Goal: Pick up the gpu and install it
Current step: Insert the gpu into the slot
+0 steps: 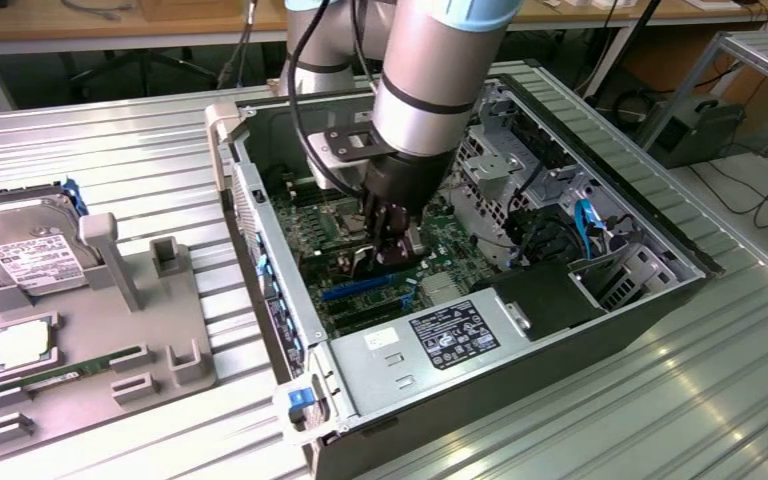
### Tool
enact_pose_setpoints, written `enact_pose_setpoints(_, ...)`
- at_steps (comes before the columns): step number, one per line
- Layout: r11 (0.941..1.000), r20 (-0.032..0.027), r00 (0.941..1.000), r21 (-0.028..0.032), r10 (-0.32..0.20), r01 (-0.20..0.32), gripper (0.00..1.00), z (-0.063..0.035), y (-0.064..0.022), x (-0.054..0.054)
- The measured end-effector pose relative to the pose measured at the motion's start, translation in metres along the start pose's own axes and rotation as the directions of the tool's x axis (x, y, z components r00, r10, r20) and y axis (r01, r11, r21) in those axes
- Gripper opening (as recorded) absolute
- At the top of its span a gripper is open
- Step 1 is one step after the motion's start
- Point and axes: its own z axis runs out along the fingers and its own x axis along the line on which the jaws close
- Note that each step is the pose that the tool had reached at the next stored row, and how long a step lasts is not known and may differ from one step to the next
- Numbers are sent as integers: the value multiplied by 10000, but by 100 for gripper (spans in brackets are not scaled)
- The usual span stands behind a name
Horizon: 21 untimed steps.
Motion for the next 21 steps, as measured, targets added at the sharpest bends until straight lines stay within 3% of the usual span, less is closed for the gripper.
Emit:
enact_pose_setpoints(1, 10000, 1, 10000, 62, -20, 20, 26, 55, 0, 0)
enact_pose_setpoints(5, 10000, -4, 10000, 54, -78, 78, 26, 194, 40, -6)
enact_pose_setpoints(6, 10000, 26, 10000, 30, -79, 79, 26, 209, 41, -6)
enact_pose_setpoints(7, 10000, 121, 9999, 15, -84, 84, 26, 208, 40, -9)
enact_pose_setpoints(8, 10000, 171, 9998, 8, -86, 86, 26, 164, 43, -16)
enact_pose_setpoints(9, 10000, 182, 9998, 4, -87, 87, 26, 151, 44, -16)
enact_pose_setpoints(18, 10000, 179, 9998, -34, -83, 83, 26, 202, 77, 3)
enact_pose_setpoints(21, 10000, 134, 9999, -37, -86, 87, 26, 200, 76, 8)
